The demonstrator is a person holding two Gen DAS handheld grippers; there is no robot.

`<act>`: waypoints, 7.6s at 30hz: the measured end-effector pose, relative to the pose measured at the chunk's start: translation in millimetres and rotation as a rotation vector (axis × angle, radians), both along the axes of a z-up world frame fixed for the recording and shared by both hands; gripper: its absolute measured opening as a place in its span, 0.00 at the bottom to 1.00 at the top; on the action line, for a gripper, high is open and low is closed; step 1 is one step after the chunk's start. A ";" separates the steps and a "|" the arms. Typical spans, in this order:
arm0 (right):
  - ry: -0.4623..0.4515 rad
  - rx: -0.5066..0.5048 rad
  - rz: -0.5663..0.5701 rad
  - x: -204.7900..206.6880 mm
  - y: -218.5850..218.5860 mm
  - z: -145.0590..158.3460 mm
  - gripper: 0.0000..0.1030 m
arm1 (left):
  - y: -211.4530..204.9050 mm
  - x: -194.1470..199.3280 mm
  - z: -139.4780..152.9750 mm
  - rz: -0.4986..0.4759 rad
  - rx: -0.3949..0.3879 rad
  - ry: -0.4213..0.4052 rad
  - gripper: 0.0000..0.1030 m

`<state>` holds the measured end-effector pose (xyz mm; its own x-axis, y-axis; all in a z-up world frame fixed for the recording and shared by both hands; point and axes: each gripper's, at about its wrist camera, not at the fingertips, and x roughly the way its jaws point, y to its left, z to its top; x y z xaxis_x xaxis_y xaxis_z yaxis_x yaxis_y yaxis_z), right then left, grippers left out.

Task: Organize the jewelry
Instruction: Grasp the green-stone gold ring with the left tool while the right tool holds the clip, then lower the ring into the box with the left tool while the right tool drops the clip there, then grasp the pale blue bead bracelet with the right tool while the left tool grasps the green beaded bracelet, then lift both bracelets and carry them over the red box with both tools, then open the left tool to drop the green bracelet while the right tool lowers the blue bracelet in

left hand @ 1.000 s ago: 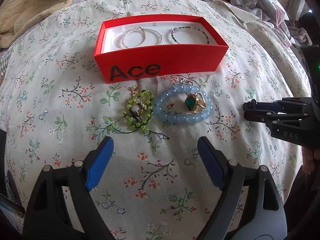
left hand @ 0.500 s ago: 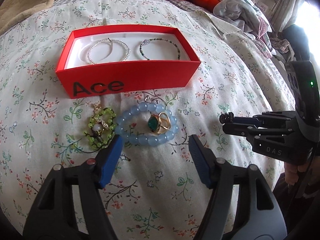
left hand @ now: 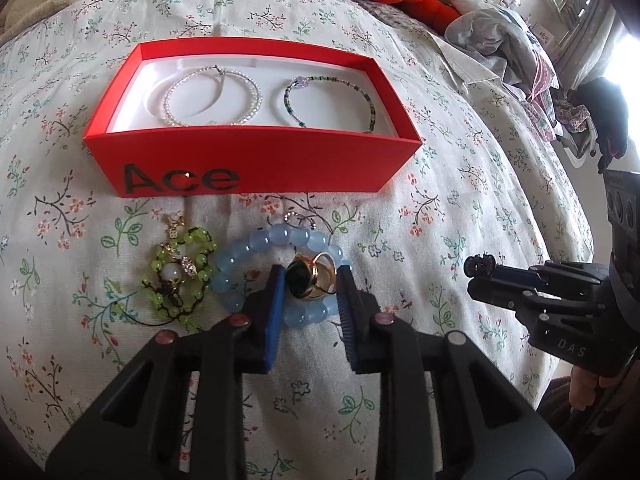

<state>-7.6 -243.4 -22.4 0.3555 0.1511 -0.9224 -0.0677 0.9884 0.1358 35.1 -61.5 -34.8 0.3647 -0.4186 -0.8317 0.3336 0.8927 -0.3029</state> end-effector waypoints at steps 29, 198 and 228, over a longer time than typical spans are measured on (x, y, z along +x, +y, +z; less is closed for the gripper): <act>-0.055 0.027 0.013 20.7 28.5 23.6 0.18 | 46.2 0.9 50.9 0.106 -0.045 -0.090 0.19; -0.200 0.228 -0.013 45.8 44.1 98.6 0.11 | 81.0 32.5 97.5 0.141 -0.245 -0.082 0.06; -0.294 0.280 -0.091 90.0 57.8 106.4 0.11 | 76.7 78.2 56.9 0.241 -0.228 -0.065 0.26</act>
<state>82.4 -185.6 84.0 0.6215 0.3373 -0.7071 -0.0576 0.9198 0.3881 113.2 15.2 22.1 0.5253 -0.4865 -0.6981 0.1463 0.8598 -0.4891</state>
